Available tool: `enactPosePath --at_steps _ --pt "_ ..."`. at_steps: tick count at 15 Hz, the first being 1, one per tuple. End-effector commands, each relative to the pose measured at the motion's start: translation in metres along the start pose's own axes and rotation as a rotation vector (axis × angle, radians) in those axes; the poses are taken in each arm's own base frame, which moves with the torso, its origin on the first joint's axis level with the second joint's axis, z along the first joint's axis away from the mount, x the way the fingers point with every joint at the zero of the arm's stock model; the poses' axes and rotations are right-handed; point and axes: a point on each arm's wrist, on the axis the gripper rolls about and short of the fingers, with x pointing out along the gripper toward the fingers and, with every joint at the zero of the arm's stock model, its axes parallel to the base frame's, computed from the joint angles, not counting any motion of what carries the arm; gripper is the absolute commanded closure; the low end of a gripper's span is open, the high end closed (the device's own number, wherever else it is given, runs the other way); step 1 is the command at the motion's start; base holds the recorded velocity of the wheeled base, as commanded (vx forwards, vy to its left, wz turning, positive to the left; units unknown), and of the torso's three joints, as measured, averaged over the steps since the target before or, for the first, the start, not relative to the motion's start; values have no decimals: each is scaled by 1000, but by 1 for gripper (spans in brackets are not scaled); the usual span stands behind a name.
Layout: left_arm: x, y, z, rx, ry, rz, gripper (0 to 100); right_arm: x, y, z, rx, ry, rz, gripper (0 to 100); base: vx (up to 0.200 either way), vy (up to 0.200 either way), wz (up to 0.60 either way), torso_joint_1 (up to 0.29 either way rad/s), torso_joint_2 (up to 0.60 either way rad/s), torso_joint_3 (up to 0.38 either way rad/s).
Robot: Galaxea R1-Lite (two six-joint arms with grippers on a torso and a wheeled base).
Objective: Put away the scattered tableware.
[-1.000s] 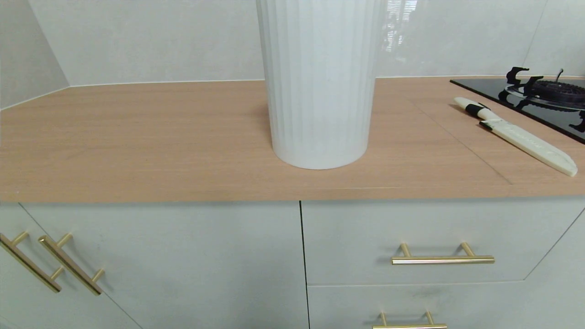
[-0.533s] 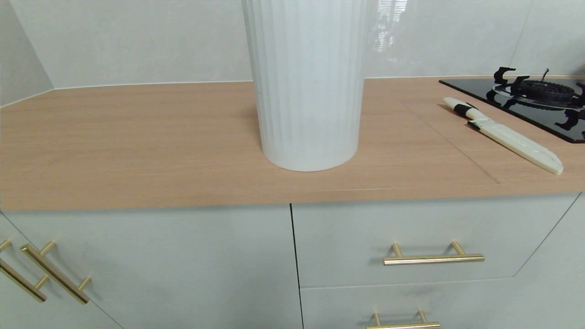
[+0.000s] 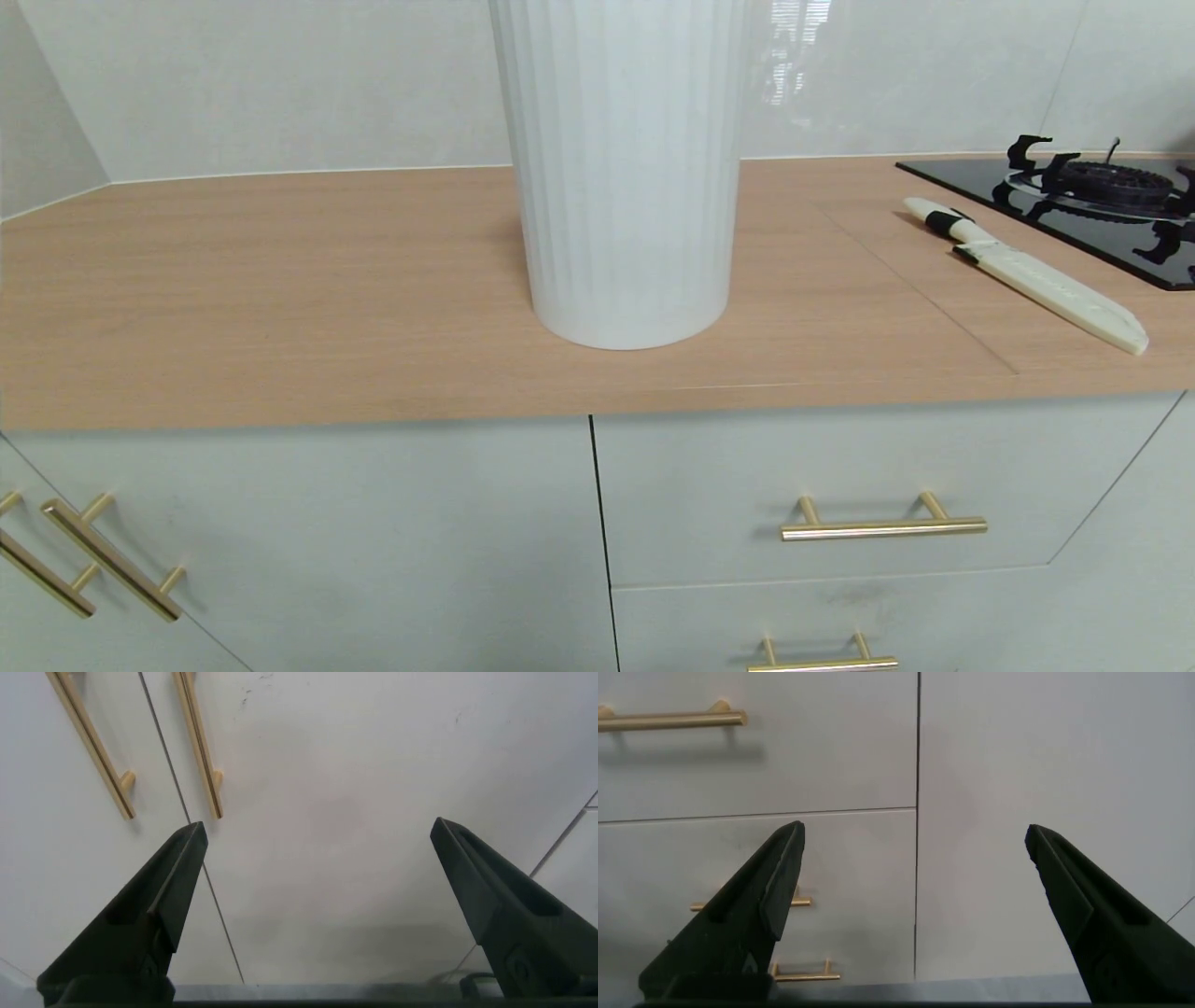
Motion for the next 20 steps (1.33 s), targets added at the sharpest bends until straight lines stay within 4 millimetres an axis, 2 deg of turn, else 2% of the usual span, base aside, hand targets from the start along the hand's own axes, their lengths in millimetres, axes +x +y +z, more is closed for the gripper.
enactPosePath --at_steps 1,13,17,20 --pt "0 0 0 0 1 0 0 0 0 0 -1 1 0 0 0 0 0 0 0 0" --pt "0 0 0 -1 1 0 0 0 0 0 -1 1 0 0 0 0 0 2 -8 -4" --pt "0 0 0 0 1 0 0 0 0 0 -1 1 0 0 0 0 0 83 -226 -273" --pt "0 0 0 0 1 0 0 0 0 0 -1 1 0 0 0 0 0 110 -557 -308"
